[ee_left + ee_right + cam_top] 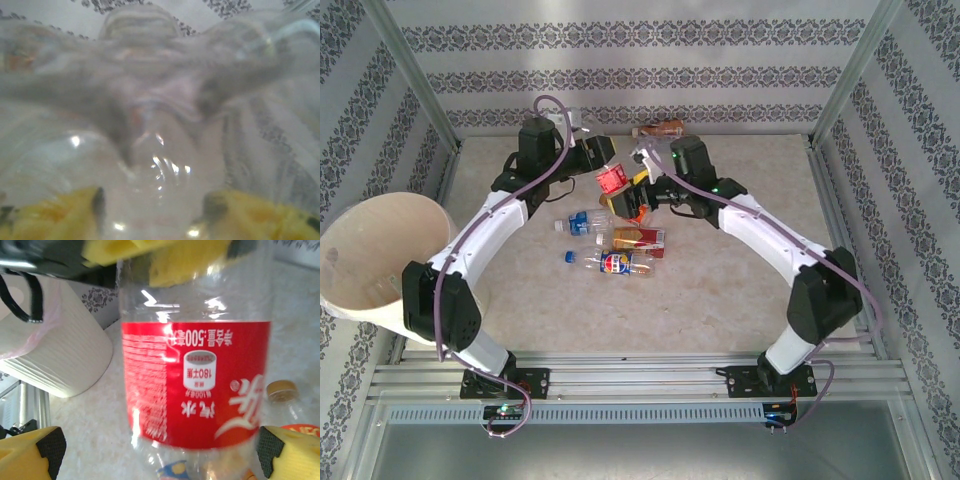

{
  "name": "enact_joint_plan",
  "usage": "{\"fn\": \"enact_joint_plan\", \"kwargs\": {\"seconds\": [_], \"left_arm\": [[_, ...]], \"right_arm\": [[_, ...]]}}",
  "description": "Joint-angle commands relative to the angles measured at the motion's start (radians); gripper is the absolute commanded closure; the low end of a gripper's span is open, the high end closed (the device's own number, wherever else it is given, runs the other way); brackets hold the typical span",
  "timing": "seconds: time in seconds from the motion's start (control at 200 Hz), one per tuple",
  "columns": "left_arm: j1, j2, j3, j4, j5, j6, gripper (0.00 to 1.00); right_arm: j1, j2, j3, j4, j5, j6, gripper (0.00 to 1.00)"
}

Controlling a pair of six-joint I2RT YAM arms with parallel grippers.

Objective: Put the plastic bottles in the bin

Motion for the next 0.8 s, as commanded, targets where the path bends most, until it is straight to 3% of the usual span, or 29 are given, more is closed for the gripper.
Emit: {"fn": "enact_joint_plan", "kwargs": {"seconds": [0.0,0.225,0.37,0.49,0.685,0.794], "left_arm": [[0.019,-0.09,0.006,-0.059,-0.106,0.054,0.47],[0.035,-0.265,0.01,-0.243,-0.324,0.144,0.47],[0.037,-0.381,0.042,-0.362,-0.482,0.21,0.47],[0.038,-0.462,0.085,-0.436,-0.62,0.25,0.48],[0.04,-0.518,0.206,-0.568,-0.939,0.361,0.48],[0.044,-0.525,0.251,-0.6,-1.042,0.412,0.48]], "right_arm": [[-0.016,-0.133,-0.023,0.034,0.08,-0.057,0.02],[-0.077,-0.304,-0.199,0.23,0.368,0.042,0.02],[-0.134,-0.347,-0.274,0.271,0.484,0.124,0.02],[-0.163,-0.342,-0.299,0.267,0.519,0.185,0.02],[-0.167,-0.312,-0.296,0.26,0.529,0.211,0.02],[-0.167,-0.294,-0.281,0.246,0.528,0.214,0.02]]}}
